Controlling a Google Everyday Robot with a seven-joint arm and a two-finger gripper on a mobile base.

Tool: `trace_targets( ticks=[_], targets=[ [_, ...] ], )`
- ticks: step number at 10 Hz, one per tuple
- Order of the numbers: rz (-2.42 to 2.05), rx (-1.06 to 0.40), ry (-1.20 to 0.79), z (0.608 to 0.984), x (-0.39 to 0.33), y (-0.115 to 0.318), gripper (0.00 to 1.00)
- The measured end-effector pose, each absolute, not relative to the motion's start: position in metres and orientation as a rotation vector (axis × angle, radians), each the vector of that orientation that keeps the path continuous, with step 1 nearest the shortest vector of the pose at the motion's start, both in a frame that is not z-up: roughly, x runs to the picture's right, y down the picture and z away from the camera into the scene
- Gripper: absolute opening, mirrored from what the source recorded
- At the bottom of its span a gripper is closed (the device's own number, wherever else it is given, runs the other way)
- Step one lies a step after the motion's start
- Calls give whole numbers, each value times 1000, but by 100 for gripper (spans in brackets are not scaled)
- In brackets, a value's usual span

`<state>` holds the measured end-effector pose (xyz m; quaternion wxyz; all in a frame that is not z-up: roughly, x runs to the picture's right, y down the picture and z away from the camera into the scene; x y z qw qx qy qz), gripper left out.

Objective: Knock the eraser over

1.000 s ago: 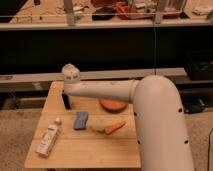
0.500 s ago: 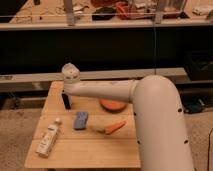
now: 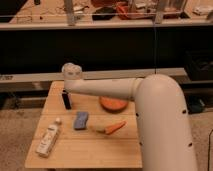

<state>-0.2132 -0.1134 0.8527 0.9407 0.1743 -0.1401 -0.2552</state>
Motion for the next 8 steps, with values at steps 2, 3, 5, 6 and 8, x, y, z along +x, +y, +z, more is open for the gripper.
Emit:
trace_targets(
  ticks=[2,3,5,6,8],
  targets=[
    [-551,303,-352,829,-202,-94,0],
    [-578,279,-356,817,-198,-85,0],
    [-616,229,-352,804,-193,-74,0],
    [-627,207,-350,805,-189,-72,0],
    [-640,179,-366,813,-181,-69,0]
  ],
)
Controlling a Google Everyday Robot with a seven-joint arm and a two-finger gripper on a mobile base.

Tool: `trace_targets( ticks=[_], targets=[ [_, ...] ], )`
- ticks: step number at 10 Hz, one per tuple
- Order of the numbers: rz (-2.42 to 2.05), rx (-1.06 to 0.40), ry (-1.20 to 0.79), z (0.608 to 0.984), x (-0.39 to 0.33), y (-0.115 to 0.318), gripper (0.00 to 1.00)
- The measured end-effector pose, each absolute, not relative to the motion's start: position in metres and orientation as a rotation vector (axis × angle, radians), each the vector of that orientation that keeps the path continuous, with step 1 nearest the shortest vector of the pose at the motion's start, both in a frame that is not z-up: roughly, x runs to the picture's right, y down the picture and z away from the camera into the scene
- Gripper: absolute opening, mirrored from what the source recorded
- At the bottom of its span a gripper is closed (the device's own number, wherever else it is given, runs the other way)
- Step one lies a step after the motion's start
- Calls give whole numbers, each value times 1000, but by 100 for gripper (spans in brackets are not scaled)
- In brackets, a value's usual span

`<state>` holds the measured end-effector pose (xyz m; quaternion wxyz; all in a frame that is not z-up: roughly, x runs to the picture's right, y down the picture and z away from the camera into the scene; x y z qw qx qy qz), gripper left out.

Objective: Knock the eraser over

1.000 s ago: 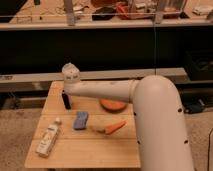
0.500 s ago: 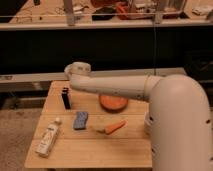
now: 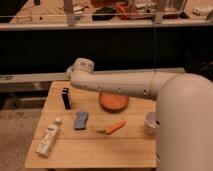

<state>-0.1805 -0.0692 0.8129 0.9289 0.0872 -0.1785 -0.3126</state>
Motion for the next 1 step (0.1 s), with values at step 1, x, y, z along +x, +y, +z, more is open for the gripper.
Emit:
trace_targets(
  ticks=[1],
  targets=[
    [-635,184,-393,822,-179,-65,0]
  ],
)
